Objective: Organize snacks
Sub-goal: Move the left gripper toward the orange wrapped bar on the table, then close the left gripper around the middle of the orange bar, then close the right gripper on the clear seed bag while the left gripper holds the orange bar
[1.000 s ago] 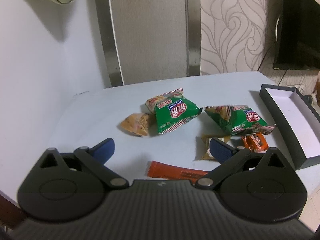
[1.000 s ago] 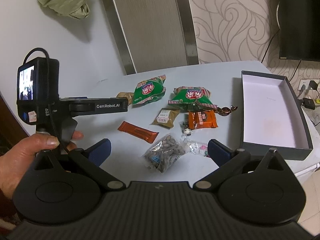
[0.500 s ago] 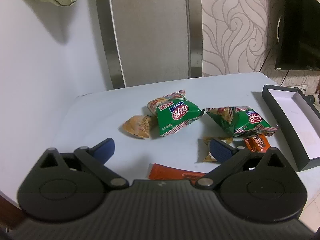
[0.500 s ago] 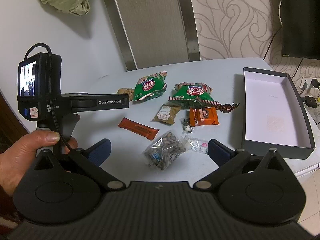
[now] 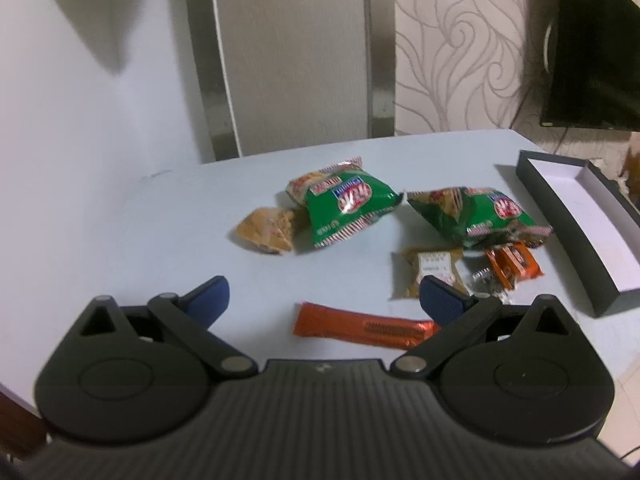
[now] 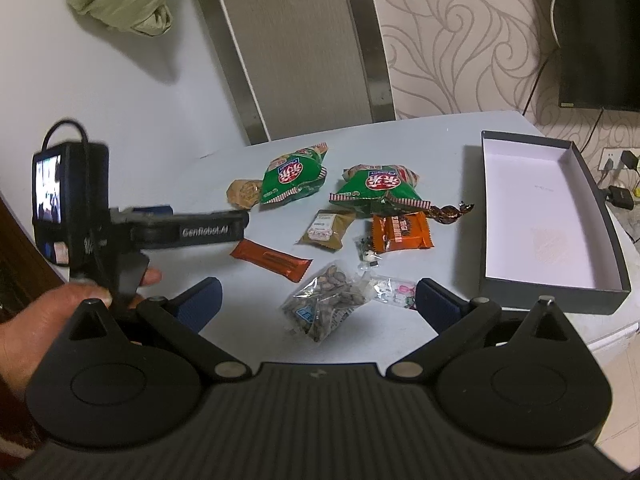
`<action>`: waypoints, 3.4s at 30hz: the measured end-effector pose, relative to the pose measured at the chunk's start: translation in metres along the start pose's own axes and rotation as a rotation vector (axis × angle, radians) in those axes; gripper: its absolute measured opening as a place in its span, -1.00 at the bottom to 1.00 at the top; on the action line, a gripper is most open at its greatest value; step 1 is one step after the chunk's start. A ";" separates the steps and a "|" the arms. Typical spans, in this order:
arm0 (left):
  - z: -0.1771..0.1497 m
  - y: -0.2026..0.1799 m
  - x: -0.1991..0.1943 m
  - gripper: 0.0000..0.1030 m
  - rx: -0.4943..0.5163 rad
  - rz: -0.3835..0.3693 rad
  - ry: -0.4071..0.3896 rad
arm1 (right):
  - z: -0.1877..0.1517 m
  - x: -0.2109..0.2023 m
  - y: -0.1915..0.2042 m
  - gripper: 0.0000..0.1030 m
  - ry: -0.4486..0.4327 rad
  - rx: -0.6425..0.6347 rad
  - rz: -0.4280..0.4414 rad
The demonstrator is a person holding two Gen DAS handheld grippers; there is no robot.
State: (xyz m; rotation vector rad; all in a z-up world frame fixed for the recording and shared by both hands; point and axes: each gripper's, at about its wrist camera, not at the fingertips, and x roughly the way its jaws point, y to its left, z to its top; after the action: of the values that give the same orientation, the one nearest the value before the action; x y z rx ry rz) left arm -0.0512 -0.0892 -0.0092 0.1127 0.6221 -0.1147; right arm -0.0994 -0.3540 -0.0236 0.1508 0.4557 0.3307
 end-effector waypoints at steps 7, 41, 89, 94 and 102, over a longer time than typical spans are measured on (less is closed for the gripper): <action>-0.019 -0.004 0.003 1.00 0.027 -0.078 -0.014 | -0.004 0.004 0.004 1.00 0.028 -0.014 0.004; -0.030 -0.015 0.081 -0.08 0.136 -0.253 0.073 | -0.010 0.005 -0.011 1.00 0.063 0.036 -0.100; -0.025 0.028 0.037 -0.50 0.074 -0.264 0.032 | -0.009 0.153 -0.010 0.47 0.229 0.057 0.019; -0.024 0.029 0.035 -0.51 0.085 -0.265 0.026 | -0.007 0.158 -0.014 0.63 0.212 0.157 0.041; -0.026 0.029 0.037 -0.50 0.104 -0.266 0.032 | -0.008 0.162 0.018 -0.28 0.172 -0.159 -0.073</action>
State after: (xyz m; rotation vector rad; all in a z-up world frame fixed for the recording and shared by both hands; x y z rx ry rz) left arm -0.0324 -0.0600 -0.0500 0.1320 0.6616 -0.4034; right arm 0.0285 -0.2802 -0.0929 -0.0499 0.6014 0.3080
